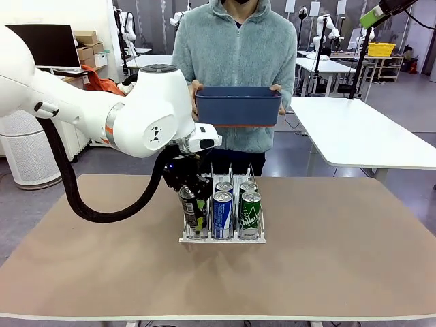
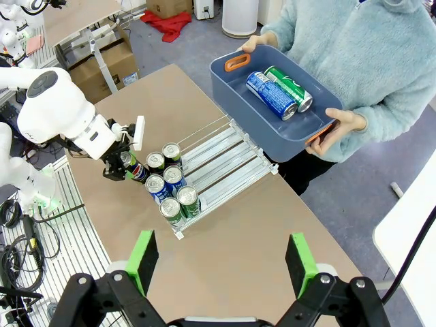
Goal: Fill the beverage cans into the dispenser.
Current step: Place the picked Pepsi coke in the line of the Automatic Can Dispenser with the same cans.
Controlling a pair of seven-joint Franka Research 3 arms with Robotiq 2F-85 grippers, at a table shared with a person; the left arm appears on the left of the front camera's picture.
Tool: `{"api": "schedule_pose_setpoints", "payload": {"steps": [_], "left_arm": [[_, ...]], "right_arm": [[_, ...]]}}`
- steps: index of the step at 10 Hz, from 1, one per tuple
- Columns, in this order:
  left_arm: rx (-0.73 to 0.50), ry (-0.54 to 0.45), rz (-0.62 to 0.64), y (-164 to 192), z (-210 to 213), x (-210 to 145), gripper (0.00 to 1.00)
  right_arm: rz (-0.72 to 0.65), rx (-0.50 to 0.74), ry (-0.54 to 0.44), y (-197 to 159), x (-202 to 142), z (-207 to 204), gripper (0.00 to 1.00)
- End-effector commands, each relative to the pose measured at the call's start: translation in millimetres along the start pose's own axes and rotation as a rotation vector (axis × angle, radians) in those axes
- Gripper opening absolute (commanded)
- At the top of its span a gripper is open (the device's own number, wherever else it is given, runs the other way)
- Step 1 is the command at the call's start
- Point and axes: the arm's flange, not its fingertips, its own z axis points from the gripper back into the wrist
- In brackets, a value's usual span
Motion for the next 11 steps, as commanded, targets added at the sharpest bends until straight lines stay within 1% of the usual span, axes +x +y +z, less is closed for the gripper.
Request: {"api": "schedule_pose_setpoints", "payload": {"steps": [1, 3, 4, 7, 10, 11], "left_arm": [[0.070, -0.068, 0.034, 12.5, -11.0, 19.8, 0.58], [0.083, -0.092, 0.031, 17.1, -22.8, 24.5, 0.58], [0.062, -0.110, 0.011, 15.1, -28.1, 29.3, 0.58], [0.044, -0.044, -0.012, 12.5, -40.7, 28.7, 0.58], [-0.055, 0.034, -0.047, 6.2, -52.9, 22.2, 0.58], [0.016, 0.012, -0.010, 5.3, -53.6, 14.3, 0.58]], "right_arm": [[-0.004, 0.005, 0.000, 0.5, -0.4, -0.6, 1.00], [-0.004, 0.005, 0.000, 0.5, -0.4, -0.6, 1.00], [-0.004, 0.005, 0.000, 0.5, -0.4, -0.6, 1.00], [-0.004, 0.005, 0.000, 0.5, -0.4, -0.6, 1.00], [-0.004, 0.005, 0.000, 0.5, -0.4, -0.6, 1.00], [-0.004, 0.005, 0.000, 0.5, -0.4, -0.6, 1.00]]}}
